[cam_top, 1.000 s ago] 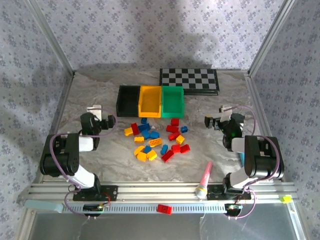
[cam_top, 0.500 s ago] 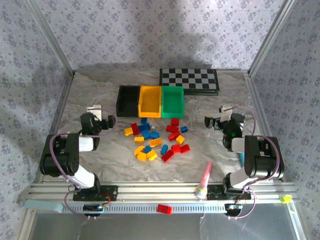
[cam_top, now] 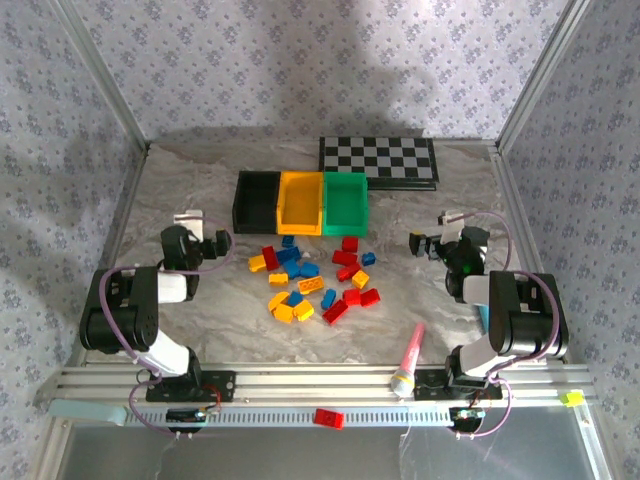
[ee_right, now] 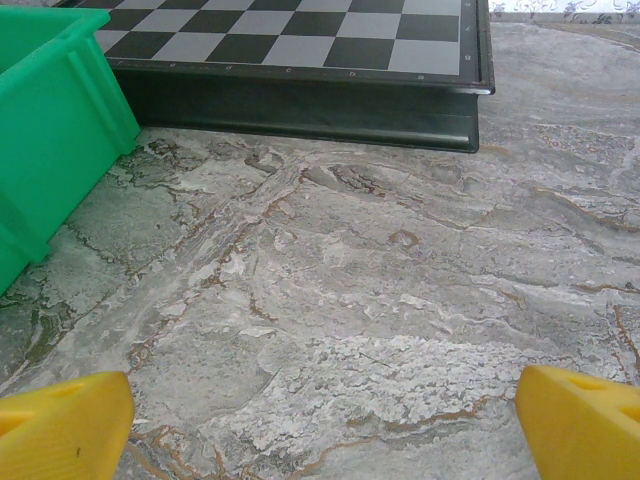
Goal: Sort the legos into containers by color
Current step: Pick up the legos from the center of the table.
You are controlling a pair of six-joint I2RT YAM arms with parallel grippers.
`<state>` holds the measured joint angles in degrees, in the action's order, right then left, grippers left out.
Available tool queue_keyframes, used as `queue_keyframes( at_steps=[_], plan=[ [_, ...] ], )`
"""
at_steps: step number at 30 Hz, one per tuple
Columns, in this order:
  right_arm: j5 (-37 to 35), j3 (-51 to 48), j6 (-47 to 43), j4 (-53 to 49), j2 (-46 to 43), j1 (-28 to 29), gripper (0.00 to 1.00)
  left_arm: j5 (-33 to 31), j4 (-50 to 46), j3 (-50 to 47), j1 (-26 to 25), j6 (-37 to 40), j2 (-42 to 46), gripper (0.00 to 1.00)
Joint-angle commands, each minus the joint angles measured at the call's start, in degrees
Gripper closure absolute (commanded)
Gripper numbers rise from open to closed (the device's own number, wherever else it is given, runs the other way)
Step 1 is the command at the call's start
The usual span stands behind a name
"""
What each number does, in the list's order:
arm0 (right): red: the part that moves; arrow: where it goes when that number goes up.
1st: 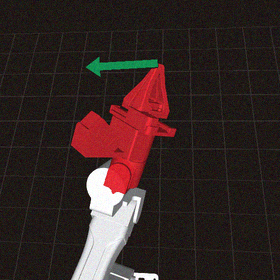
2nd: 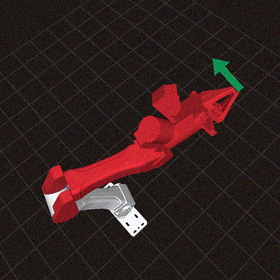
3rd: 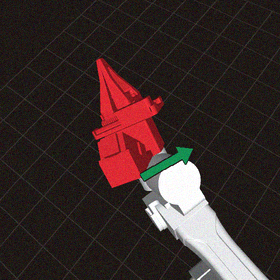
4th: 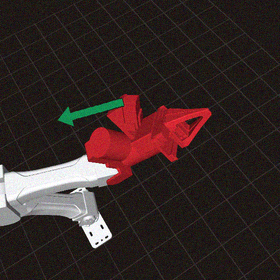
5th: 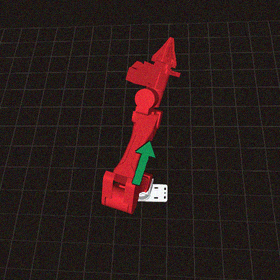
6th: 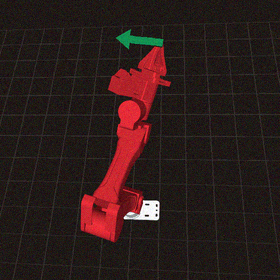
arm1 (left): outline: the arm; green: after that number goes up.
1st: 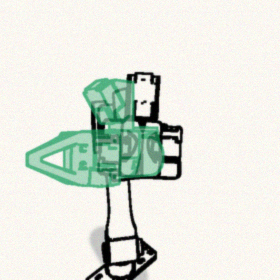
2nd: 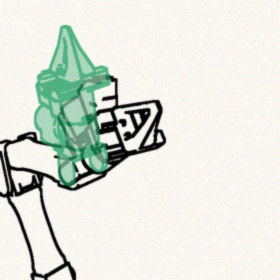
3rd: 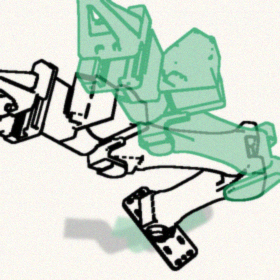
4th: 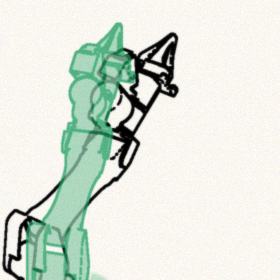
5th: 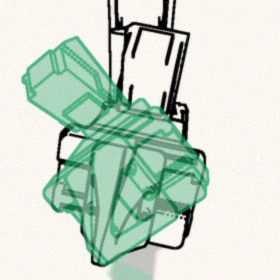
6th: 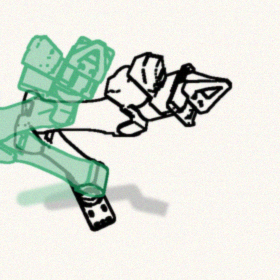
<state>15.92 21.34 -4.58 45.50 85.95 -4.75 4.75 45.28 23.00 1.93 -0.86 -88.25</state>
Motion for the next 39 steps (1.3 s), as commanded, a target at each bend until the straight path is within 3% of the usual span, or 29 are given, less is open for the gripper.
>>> queue_keyframes(
  at_steps=[1, 6, 12, 14, 17, 22, 24, 29, 34, 39],
  plan=[
    [1.0, -0.25, -0.91, 1.17, 0.29, -0.18, 0.0, 1.37, 2.4, 0.01, 0.43, 0.89, 0.4, 0.0],
    [0.96, -0.29, -1.0, 1.3, 0.27, -0.17, 0.0, 1.31, 2.77, -0.15, 0.36, 0.91, 0.46, 0.0],
    [-3.98, -1.26, -0.99, -0.44, -3.99, 1.51, 0.0, -2.48, -6.69, 1.77, -1.54, 1.75, 6.89, 0.0],
    [-3.95, 0.74, -0.94, -10.15, -10.76, 1.74, 0.0, -4.66, -10.07, 1.88, -1.71, 0.8, 9.96, 0.0],
    [-4.71, 0.6, 2.67, -15.63, -19.54, 1.67, 0.0, -6.84, -14.68, 2.09, -1.51, -1.39, 14.41, 0.0],
    [-7.61, 5.58, 16.56, -34.53, -31.16, 0.99, 0.0, -8.91, -39.58, 9.96, -0.73, -14.0, 22.04, 0.0],
    [-8.02, 6.31, 22.86, -37.23, -32.93, 0.29, 0.0, -5.11, -44.51, 11.32, -0.16, -16.91, 23.47, 0.0],
    [0.75, 12.73, 25.11, -43.43, -27.98, 1.91, 0.0, 7.13, -55.48, 12.99, 0.07, -22.28, 25.7, 0.0],
    [-3.8, 15.35, 23.97, -46.48, -20.91, 9.69, 0.0, 12.93, -67.95, 15.27, -0.43, -24.97, 25.05, 0.0],
    [-14.5, 15.79, 19.2, -46.16, -14.85, 18.85, 0.01, 15.2, -76.82, 17.29, -3.66, -25.39, 22.63, 0.02]
  ],
)
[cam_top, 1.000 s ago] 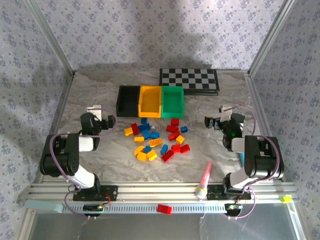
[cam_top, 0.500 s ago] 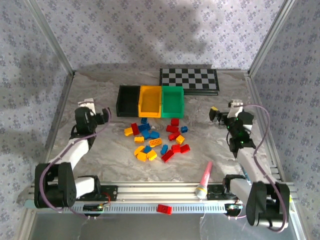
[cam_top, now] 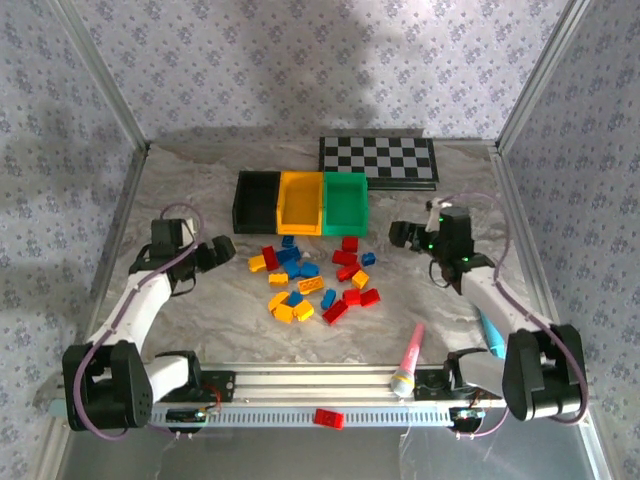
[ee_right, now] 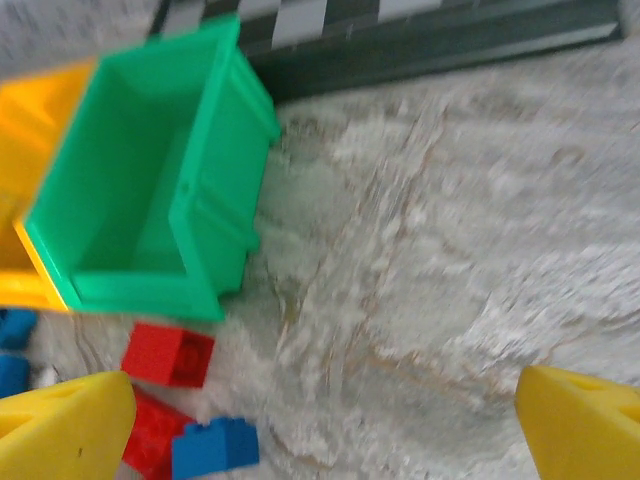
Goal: Sort the legos into containers by color
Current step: Pick up the legos from the center of the table.
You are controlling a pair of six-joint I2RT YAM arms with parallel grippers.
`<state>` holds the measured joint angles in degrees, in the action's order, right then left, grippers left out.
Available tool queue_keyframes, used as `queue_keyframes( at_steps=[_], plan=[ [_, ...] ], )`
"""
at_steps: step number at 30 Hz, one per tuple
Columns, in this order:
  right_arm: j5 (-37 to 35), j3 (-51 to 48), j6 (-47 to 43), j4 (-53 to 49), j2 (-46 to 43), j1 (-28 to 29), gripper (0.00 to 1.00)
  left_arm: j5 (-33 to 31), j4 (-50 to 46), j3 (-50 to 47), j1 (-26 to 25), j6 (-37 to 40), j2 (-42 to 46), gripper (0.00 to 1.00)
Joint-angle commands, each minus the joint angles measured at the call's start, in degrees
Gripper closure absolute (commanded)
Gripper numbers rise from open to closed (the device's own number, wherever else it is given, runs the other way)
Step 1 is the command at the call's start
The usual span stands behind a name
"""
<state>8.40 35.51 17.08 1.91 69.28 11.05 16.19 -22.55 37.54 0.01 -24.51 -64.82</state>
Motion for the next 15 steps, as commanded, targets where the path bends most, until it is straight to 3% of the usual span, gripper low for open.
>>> queue_keyframes(
  at_steps=[1, 6, 11, 15],
  plan=[
    [-9.46, 2.11, -3.32, -3.52, 2.76, 4.63, 0.01, 3.68, -9.92, 2.89, -2.79, -2.52, -1.16, 0.03],
    [-14.51, -2.11, 1.48, 0.63, 3.5, 6.74, 0.01, 1.39, -12.16, 4.75, -9.42, -5.62, -4.44, 0.05],
    [-18.56, -2.68, 2.69, 1.94, 3.12, 8.9, 0.01, -4.55, -15.95, 12.0, -16.88, -6.72, -11.7, 0.04],
    [-19.71, -3.12, 2.78, 1.92, 2.29, 9.52, 0.01, -10.41, -20.76, 17.89, -19.94, -8.17, -17.66, 0.04]
  ],
)
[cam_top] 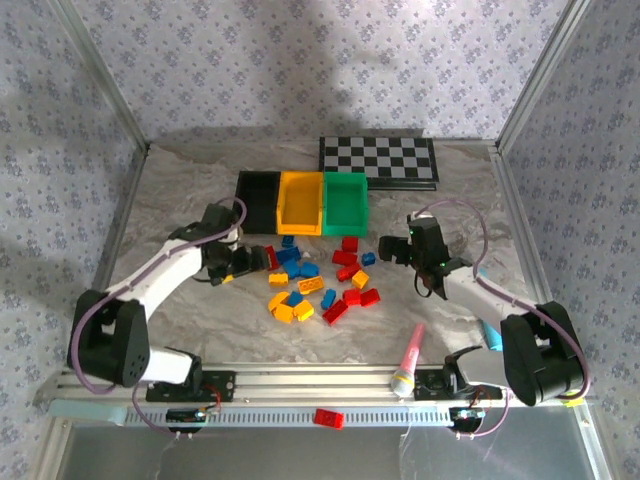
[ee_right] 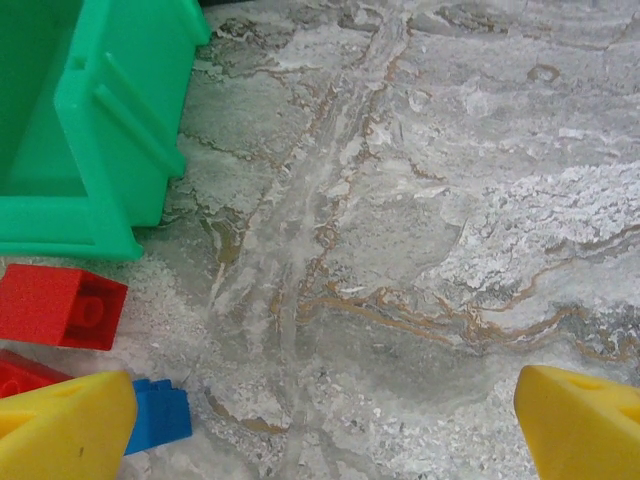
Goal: Sort the legos into containers by color
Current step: Pick up the legos from the center of the table.
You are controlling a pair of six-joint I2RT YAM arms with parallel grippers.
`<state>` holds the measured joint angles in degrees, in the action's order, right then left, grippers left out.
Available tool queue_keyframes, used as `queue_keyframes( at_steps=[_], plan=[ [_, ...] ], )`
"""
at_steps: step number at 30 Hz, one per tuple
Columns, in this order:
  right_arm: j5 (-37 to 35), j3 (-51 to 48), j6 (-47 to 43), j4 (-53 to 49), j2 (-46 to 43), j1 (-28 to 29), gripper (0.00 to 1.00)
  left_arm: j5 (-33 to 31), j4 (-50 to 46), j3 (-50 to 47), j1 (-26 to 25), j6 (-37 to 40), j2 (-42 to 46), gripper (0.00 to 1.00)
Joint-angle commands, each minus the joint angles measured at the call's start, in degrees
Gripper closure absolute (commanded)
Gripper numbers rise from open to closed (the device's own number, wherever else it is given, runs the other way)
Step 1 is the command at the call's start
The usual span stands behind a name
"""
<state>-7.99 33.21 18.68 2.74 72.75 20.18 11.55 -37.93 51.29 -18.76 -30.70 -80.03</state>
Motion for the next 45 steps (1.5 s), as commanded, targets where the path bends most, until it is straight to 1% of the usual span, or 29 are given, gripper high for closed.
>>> queue_keyframes(
  at_steps=[1, 3, 4, 6, 9, 11, 14, 15, 17, 19, 20, 23, 26, 28, 31, 33, 34, 40, 45],
  plan=[
    [-3.35, -0.94, 1.19, 1.03, -1.13, 0.45, 0.01, -7.45, -6.62, 5.68, -1.44, -2.85, -4.19, 0.04],
    [-3.83, -0.96, 1.1, 0.78, -1.03, 0.45, 0.01, -9.66, -8.04, 7.99, -2.0, -3.79, -7.26, 0.04],
    [-4.19, -0.87, 1.1, 0.71, -1.03, 0.43, 0.01, -10.47, -8.0, 8.8, -2.4, -4.18, -8.95, 0.06],
    [-4.33, -1.02, 1.19, 0.87, -1.19, 0.39, 0.01, -11.28, -7.62, 10.53, -3.47, -4.79, -11.61, 0.09],
    [-3.84, -1.45, 1.77, 1.48, -0.76, 0.47, 0.01, -12.66, -7.39, 13.48, -4.71, -5.86, -16.19, 0.11],
    [-3.36, -1.68, 2.15, 2.18, -0.14, 0.46, 0.01, -13.26, -7.46, 15.31, -5.19, -5.94, -18.95, 0.16],
    [-3.41, -1.66, 2.07, 2.48, 0.2, 0.61, 0.01, -13.31, -7.06, 16.23, -5.57, -6.38, -20.77, 0.24],
    [-3.52, -1.66, 2.06, 2.38, 0.2, 0.6, 0.01, -13.38, -6.78, 16.15, -5.73, -6.47, -20.91, 0.25],
    [-3.53, -1.66, 1.98, 2.22, 0.11, 0.56, 0.01, -13.48, -6.43, 15.8, -5.84, -6.43, -21.04, 0.3],
    [-3.46, -1.57, 1.98, 2.11, 0.02, 0.58, 0.01, -13.66, -6.09, 15.18, -5.85, -6.48, -20.74, 0.33],
    [-3.52, -1.58, 1.98, 2.14, -0.06, 0.58, 0.01, -13.82, -5.86, 14.58, -5.83, -6.45, -20.61, 0.37],
    [-3.44, -1.49, 1.98, 2.09, 0.02, 0.62, 0.01, -14.72, -5.75, 13.81, -5.84, -6.34, -19.82, 0.45],
    [-3.59, -1.37, 1.89, 2.02, 0.01, 0.57, 0.01, -15.3, -5.32, 12.83, -5.77, -6.26, -18.83, 0.47],
    [-3.7, -1.41, 1.81, 1.96, -0.07, 0.58, 0.01, -15.64, -4.92, 12.12, -5.67, -6.32, -18.24, 0.51],
    [-3.95, -1.4, 1.72, 1.92, 0.01, 0.56, 0.01, -15.37, -4.13, 11.16, -5.44, -6.39, -17.06, 0.6],
    [-4.14, -1.44, 1.74, 1.79, 0.02, 0.6, 0.01, -15.24, -4.08, 11.09, -5.49, -6.32, -16.15, 0.63],
    [-4.1, -1.35, 1.67, 1.79, 0.02, 0.56, 0.01, -15.2, -4.04, 11.11, -5.49, -6.35, -15.6, 0.66],
    [-4.06, -1.23, 1.63, 1.79, 0.35, 0.56, 0.01, -14.92, -5.02, 12.74, -5.19, -5.84, -10.11, 0.69],
    [-3.71, -1.09, 1.69, 1.87, 0.63, 0.72, 0.02, -14.59, -8.1, 19.31, -2.71, -3.01, -9.15, 0.7]
  ],
)
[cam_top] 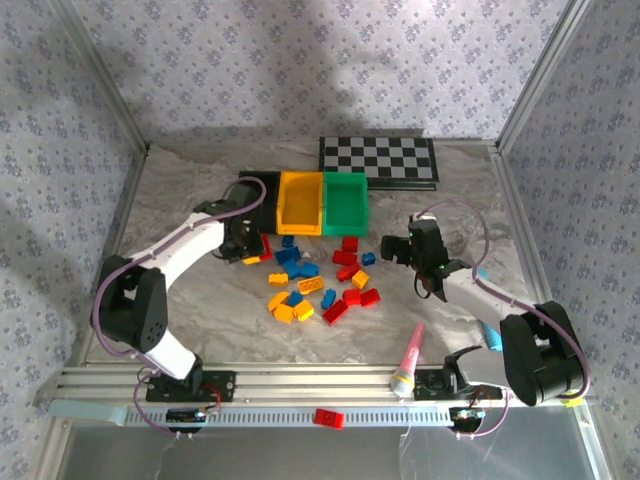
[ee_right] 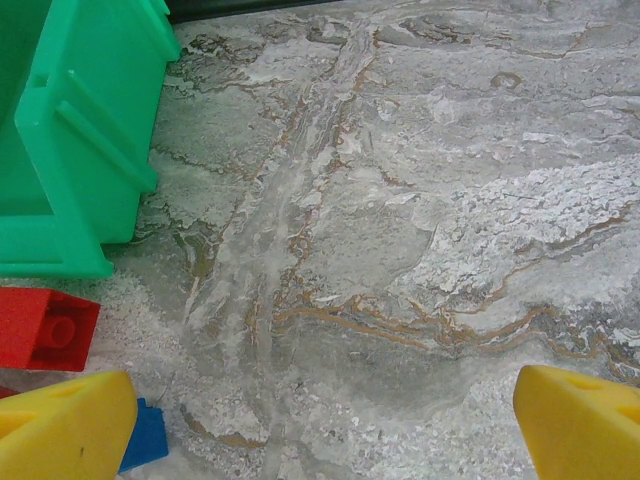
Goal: Sort the legos into containers by color
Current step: Pick up the legos from the center of the table, then place the legos at the center of the table, then pick up the lego from the middle-left of the table.
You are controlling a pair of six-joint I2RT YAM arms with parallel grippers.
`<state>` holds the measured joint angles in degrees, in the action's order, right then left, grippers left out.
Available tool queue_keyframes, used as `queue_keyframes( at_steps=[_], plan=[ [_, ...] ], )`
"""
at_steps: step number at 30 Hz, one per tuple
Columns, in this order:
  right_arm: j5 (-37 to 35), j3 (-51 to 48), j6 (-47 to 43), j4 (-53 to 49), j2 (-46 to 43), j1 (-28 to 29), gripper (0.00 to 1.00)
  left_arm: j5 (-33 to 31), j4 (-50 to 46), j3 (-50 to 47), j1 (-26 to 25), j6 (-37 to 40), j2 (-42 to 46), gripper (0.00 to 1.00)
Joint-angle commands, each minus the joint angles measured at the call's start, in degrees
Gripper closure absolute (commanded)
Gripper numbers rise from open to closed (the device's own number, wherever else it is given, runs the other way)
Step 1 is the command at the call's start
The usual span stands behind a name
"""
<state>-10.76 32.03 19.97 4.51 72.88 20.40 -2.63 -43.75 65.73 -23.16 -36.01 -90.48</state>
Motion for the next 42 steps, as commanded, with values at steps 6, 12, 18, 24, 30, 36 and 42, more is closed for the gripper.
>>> queue_keyframes(
  at_steps=[6, 12, 18, 24, 30, 36, 42],
  plan=[
    [-1.34, 0.49, -0.01, -0.51, 0.68, 0.7, 0.01, 2.0, -4.79, 10.42, 2.16, 3.55, -2.22, 0.71],
    [-1.45, 0.58, -0.1, -0.75, 0.49, 0.91, 0.01, 2.72, -0.97, 0.72, 1.07, 1.59, -1.22, 0.71],
    [-1.36, 0.92, -0.1, -0.69, 0.98, 1.13, 0.01, 2.73, 1.18, -6.38, 1.1, 1.38, -0.03, 0.62],
    [-1.71, 1.19, -0.36, -0.99, 1.3, 1.52, 0.01, 3.21, 2.67, -9.69, 0.97, 1.38, 1.47, 0.51],
    [-2.21, 1.28, -0.53, -1.25, 1.11, 1.54, 0.01, 1.87, 2.69, -10.27, 1.01, 1.69, 0.73, 0.42],
    [-2.29, 1.28, -0.54, -1.37, 1.1, 1.57, 0.01, 0.08, 2.95, -11.41, 1.52, 0.95, 0.82, 0.45],
    [-2.57, 1.36, -0.63, -1.51, 0.9, 1.66, 0.01, 0.01, 3.15, -12.81, 2.41, 0.81, 1.88, 0.46]
  ],
)
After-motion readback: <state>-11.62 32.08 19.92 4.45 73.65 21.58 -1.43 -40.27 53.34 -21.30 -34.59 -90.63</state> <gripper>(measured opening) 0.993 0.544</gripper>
